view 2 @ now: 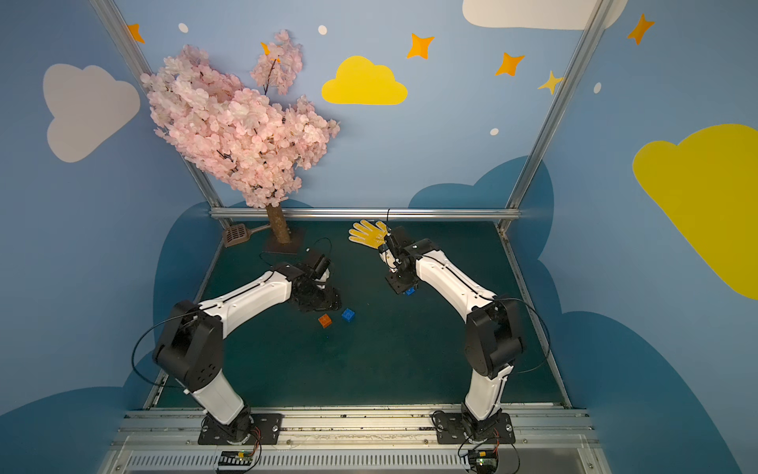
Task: Assemble the letter y with lego
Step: Pick up the lego brick from the center of the board, then move the lego brick at the center of the board.
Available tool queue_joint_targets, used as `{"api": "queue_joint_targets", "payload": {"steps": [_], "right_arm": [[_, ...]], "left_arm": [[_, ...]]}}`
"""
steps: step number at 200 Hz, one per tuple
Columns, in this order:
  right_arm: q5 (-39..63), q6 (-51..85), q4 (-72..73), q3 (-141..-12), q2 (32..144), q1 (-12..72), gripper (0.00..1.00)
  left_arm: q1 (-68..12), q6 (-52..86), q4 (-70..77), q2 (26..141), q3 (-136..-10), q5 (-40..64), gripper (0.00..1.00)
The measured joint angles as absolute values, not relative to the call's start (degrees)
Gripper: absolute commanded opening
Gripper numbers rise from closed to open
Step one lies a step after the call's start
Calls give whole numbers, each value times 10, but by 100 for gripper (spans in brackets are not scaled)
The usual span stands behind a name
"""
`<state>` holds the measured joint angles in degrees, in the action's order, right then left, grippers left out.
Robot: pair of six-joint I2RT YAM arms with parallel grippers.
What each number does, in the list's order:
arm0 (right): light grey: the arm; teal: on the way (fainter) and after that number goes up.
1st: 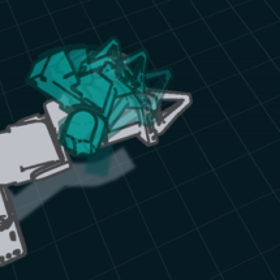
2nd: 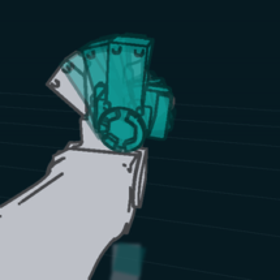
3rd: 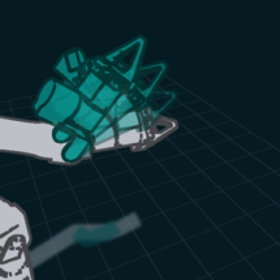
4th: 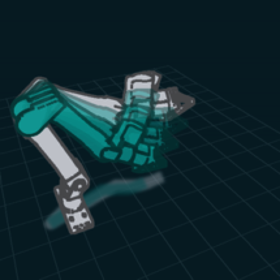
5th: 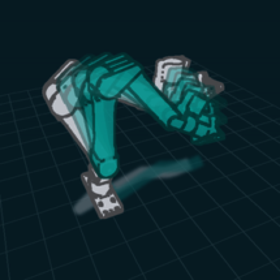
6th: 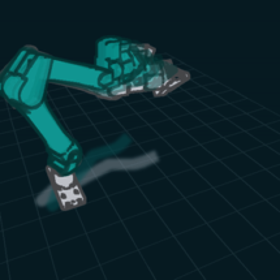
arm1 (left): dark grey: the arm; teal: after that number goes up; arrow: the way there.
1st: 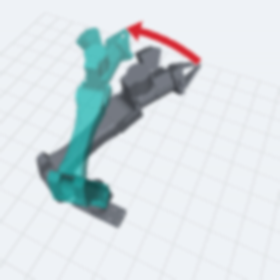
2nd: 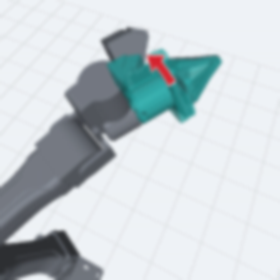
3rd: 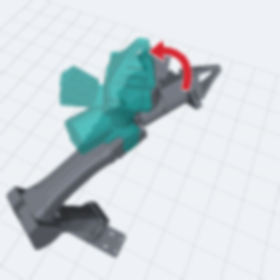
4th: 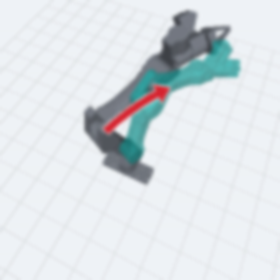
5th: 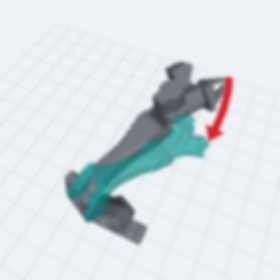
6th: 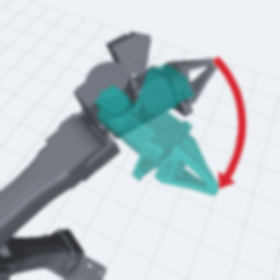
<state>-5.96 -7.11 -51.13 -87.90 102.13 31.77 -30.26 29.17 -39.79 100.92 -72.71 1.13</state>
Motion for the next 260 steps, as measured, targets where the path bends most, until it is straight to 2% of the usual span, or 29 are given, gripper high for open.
{"api": "queue_joint_targets", "payload": {"steps": [34,76,93,116,147,192,222,260], "right_arm": [[-48,-53,-514,-861,1009,311,0],[-39,-49,-514,-847,1006,311,0],[-38,-49,-514,-847,1005,311,0],[-38,-48,-514,-847,1004,311,0],[-37,-47,-514,-847,1004,311,0],[-30,-42,-515,-848,1004,310,0],[-25,-40,-515,-848,1004,310,0],[-23,-39,-517,-851,1004,310,0]], "left_arm": [[-347,291,-415,1105,-816,-18,78],[-352,325,-436,1159,-868,-20,76],[-351,339,-447,1173,-879,-15,65],[-352,345,-457,1196,-897,-11,60],[-357,336,-474,1211,-907,-10,53],[-366,330,-488,1211,-909,-5,50],[-372,328,-492,1211,-909,-3,38],[-376,328,-495,1211,-909,3,36]]}}
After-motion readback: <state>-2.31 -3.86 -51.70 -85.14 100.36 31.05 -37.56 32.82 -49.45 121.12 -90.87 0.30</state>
